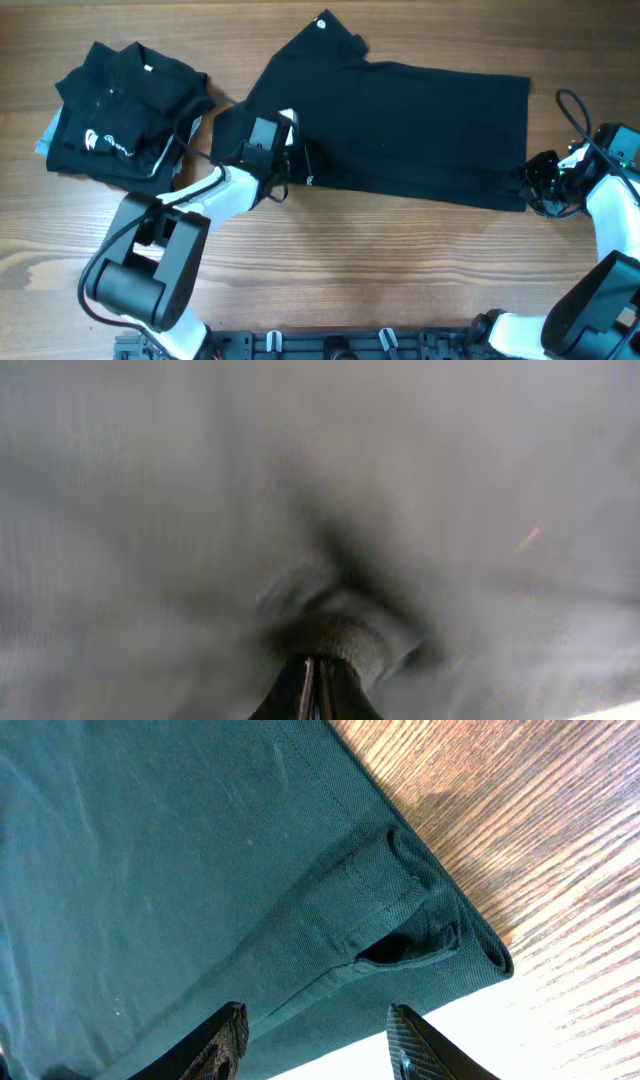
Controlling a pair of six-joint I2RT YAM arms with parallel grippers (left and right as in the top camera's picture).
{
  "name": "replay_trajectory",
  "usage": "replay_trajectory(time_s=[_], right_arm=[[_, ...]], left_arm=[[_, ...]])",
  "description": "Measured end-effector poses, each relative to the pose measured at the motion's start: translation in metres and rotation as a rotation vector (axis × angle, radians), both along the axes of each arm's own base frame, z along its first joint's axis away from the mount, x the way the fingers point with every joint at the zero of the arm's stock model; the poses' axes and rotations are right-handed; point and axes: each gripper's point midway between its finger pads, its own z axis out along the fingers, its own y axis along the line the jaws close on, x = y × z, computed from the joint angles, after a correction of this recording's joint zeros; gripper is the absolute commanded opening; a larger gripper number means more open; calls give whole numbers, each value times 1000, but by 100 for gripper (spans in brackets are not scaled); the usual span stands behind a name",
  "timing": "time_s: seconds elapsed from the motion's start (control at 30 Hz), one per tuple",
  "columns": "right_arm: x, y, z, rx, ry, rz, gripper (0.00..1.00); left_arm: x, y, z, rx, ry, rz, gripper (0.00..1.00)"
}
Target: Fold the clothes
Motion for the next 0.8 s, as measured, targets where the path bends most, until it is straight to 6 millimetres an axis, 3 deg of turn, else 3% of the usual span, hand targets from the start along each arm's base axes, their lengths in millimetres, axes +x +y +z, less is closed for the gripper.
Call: replay_trajectory(time_s=[0.17, 0.3, 0.37, 0.5, 0.6, 0.8], right_arm=[[0, -1, 0, -4, 1, -2, 50], [0, -1, 0, -5, 0, -4, 50], [0, -1, 0, -5, 0, -4, 50], [1, -2, 0, -7, -4, -4, 50], [1, -2, 0, -10, -4, -5, 50], [2, -3, 0, -12, -5, -5, 50]], left_arm=[[43, -10, 45, -89, -213, 42, 4], [59, -4, 63, -88, -160, 69, 4], [46, 3, 58, -43, -44, 64, 4], [-8, 21, 27, 73, 214, 30, 4], [-34, 36, 12, 148, 327, 34, 4], [-27, 33, -1, 142, 266, 40, 4]])
